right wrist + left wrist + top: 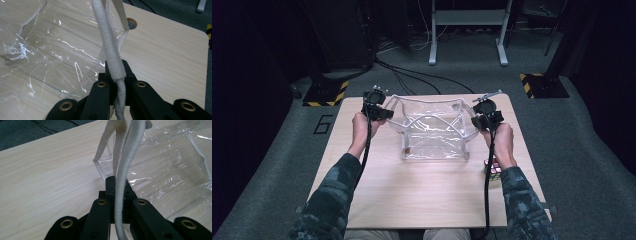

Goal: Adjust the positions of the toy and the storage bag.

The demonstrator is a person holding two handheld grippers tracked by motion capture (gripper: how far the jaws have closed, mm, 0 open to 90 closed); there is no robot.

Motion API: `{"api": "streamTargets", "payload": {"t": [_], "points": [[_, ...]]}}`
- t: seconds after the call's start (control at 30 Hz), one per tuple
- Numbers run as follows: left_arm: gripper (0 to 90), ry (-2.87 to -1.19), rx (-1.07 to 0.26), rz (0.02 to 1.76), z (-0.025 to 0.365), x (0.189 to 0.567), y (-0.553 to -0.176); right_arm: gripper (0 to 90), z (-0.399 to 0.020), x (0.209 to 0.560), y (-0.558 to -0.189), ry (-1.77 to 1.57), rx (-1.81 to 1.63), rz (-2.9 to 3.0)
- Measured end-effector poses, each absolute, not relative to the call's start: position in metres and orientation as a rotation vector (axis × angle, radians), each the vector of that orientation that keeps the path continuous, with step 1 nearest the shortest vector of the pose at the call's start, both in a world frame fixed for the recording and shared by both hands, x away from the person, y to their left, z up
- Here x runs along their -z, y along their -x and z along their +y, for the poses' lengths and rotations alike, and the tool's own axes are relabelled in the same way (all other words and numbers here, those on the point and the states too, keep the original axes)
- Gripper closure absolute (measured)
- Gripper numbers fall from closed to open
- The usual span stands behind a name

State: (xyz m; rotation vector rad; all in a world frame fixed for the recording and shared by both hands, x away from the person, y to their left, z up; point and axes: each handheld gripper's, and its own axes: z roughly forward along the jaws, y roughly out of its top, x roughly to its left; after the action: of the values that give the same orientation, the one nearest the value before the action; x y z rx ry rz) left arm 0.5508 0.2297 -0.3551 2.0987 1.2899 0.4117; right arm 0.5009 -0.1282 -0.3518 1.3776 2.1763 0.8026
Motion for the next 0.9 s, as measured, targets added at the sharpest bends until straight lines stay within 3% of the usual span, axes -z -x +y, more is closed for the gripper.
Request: {"api": "streamTargets", "payload": {"t": [0.9], "points": [[88.6, -2.132, -0.380, 1.361, 0.233, 0.375, -0.573, 87.3, -0.134, 0.371, -0.533, -1.514, -0.768, 2.198]]}}
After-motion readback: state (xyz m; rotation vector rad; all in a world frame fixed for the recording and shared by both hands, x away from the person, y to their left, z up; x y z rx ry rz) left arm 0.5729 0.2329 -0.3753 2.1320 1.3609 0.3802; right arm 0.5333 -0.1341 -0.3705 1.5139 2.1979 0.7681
